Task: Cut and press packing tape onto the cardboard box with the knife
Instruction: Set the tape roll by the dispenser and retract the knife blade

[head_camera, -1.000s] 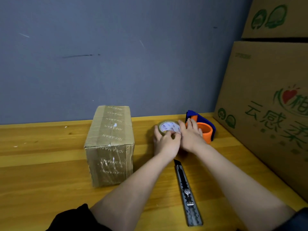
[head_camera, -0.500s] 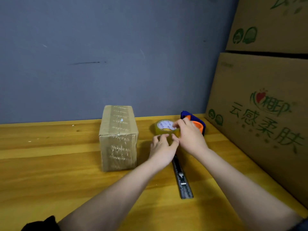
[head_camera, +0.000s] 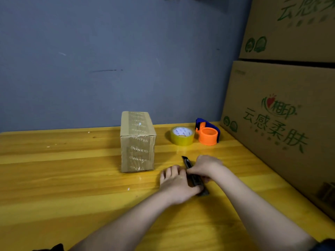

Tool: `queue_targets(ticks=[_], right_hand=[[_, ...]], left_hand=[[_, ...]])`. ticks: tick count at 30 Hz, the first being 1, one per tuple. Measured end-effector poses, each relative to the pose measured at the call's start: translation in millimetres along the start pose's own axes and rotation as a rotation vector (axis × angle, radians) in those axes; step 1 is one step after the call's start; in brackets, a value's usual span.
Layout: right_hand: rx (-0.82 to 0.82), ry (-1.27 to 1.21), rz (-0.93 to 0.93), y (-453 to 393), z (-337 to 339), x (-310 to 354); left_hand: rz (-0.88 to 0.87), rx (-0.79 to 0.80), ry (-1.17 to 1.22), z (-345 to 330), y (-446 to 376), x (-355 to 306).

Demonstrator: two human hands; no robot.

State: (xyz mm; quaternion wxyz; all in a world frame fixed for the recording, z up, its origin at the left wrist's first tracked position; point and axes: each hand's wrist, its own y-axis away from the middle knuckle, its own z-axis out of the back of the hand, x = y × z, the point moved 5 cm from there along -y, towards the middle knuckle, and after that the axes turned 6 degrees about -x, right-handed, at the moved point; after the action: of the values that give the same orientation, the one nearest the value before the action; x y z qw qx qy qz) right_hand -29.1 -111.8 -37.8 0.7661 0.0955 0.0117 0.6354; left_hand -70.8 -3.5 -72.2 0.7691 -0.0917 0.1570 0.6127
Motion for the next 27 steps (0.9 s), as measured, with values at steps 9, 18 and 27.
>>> queue_targets(ticks=[9, 18, 27], right_hand=[[-0.132, -0.335, -0.012, 5, 0, -3], [-0.215, -1.311, 0.138, 10, 0, 14], [-0.125, -1.49, 0.237, 22, -12, 54]], left_hand=[[-0.042, -0.064, 0.155, 7, 2, 4], [-0.006, -0.033, 1.033, 26, -5, 24], [0.104, -0.044, 1.251, 23, -16, 39]])
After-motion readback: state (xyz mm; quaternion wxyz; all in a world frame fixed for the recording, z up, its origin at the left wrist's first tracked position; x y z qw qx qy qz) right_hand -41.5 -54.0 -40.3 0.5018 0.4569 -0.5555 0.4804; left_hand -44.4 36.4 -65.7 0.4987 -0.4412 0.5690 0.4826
